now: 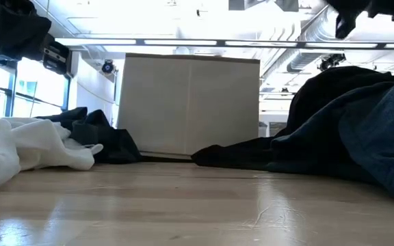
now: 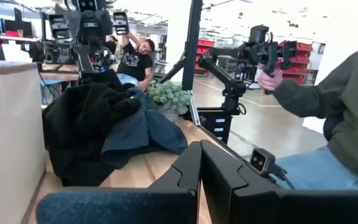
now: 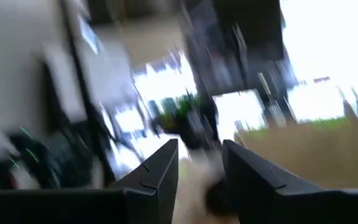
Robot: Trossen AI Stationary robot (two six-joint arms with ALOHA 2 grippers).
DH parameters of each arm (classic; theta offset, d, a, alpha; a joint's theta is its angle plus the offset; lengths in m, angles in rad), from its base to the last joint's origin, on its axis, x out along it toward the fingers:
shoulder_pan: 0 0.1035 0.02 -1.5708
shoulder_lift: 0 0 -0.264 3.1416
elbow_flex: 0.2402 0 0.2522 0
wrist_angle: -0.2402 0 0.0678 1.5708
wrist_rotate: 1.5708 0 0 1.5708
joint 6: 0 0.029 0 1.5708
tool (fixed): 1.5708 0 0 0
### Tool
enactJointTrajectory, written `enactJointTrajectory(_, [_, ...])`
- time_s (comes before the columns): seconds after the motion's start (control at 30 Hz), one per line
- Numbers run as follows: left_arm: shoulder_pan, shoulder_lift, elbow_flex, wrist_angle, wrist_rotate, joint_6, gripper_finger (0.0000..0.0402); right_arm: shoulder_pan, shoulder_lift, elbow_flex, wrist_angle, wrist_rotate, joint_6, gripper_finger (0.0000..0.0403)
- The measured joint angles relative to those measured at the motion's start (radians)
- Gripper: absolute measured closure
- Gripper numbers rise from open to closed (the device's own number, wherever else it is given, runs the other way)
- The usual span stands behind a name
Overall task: Sort clothes
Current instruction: Put the black shirt into the laundry organizer
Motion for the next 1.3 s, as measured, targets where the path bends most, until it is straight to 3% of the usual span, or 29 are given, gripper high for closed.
enactJointTrajectory(0.17, [0.000, 0.000, 0.000, -0.001, 0.000, -0.023, 0.0395, 0.000, 0.147, 0.310, -0.546, 0.065, 0.135, 0.0281])
enactJointTrajectory(0.33, [0.000, 0.000, 0.000, -0.001, 0.000, -0.023, 0.0395, 0.000, 0.340, 0.479, -0.784, -0.085, 0.163, 0.0281])
enactJointTrajectory(0.4, [0.000, 0.000, 0.000, -0.001, 0.000, -0.023, 0.0395, 0.000, 0.406, 0.492, -0.801, -0.107, 0.173, 0.0281])
enactJointTrajectory(0.53, [0.000, 0.000, 0.000, -0.001, 0.000, -0.023, 0.0395, 0.000, 0.517, 0.495, -0.767, -0.142, 0.348, 0.0281])
enactJointTrajectory(0.73, [0.000, 0.000, 0.000, -0.003, 0.000, -0.017, 0.0395, -0.003, 0.655, 0.496, -0.775, -0.344, 0.346, 0.0281])
enactJointTrajectory(0.9, [0.000, 0.000, 0.000, -0.004, -0.012, 0.042, 0.0395, 0.019, 0.698, 0.541, -0.794, -0.374, 0.321, 0.0281])
enactJointTrajectory(1.03, [0.000, 0.000, 0.000, -0.004, -0.064, 0.055, 0.0395, 0.018, 0.698, 0.581, -0.863, -0.362, 0.323, 0.0281])
enactJointTrajectory(1.2, [0.000, 0.000, 0.000, -0.004, -0.134, 0.057, 0.0395, 0.002, 0.698, 0.610, -0.969, -0.235, 0.343, 0.0278])
enactJointTrajectory(1.3, [0.000, 0.000, 0.000, -0.004, -0.157, 0.057, 0.0395, -0.016, 0.701, 0.593, -1.027, -0.164, 0.372, 0.0256])
